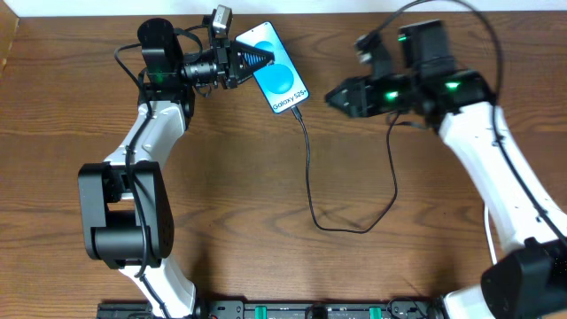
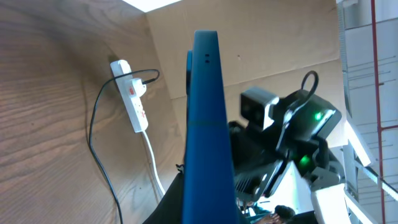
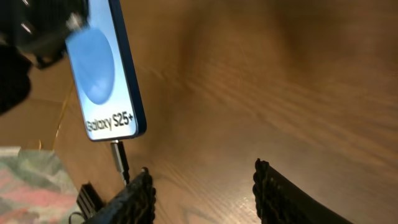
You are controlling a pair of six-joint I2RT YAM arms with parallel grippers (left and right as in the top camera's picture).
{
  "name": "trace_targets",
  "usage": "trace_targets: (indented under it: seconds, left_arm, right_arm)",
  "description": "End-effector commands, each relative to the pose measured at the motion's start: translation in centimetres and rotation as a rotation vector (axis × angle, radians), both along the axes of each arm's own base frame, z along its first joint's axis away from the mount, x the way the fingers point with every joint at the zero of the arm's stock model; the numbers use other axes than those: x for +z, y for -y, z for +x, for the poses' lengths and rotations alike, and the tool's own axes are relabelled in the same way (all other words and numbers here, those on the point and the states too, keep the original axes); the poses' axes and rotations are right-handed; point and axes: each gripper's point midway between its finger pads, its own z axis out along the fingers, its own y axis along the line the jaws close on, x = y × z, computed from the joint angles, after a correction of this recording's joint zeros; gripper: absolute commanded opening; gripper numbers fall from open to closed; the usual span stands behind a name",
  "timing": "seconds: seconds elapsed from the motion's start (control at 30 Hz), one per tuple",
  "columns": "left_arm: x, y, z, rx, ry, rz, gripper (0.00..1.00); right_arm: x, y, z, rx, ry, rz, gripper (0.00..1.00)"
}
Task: Plug charger to phone and switch on socket
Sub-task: 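Open the right gripper off the plug and withdraw it rightward, then lower the plugged-in phone with the left gripper toward the table center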
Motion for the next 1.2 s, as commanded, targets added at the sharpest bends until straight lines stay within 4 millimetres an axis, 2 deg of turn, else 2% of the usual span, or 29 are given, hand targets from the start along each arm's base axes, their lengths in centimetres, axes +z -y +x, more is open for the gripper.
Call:
trace_targets:
  seconds: [0.0,0.33,0.87,1.17]
  left_arm:
    - [0.0,-0.1,-1.0,-0.027,0.037,0.003,0.07]
    - [-4.0,0.7,-1.7,-0.046,-0.070,0.003,0.07]
    - [-11.6,5.7,-2.5,-0.120,-0.236,0.029,0.07]
    - [-16.0,6.2,-2.9,-0.128,-0.327,0.049,0.07]
  right_arm:
    - [2.8,0.9,-0.3,0.016,0.070,0.038,0.52]
    - [1.3,2.6,-0.1,-0.039,0.038,-0.046,0.55]
    - [-0.1,3.7,-0.5,-0.083,-0.008,-0.121,0.56]
    - [-0.3,3.8,-0.7,-0.084,-0.021,-0.127,0.56]
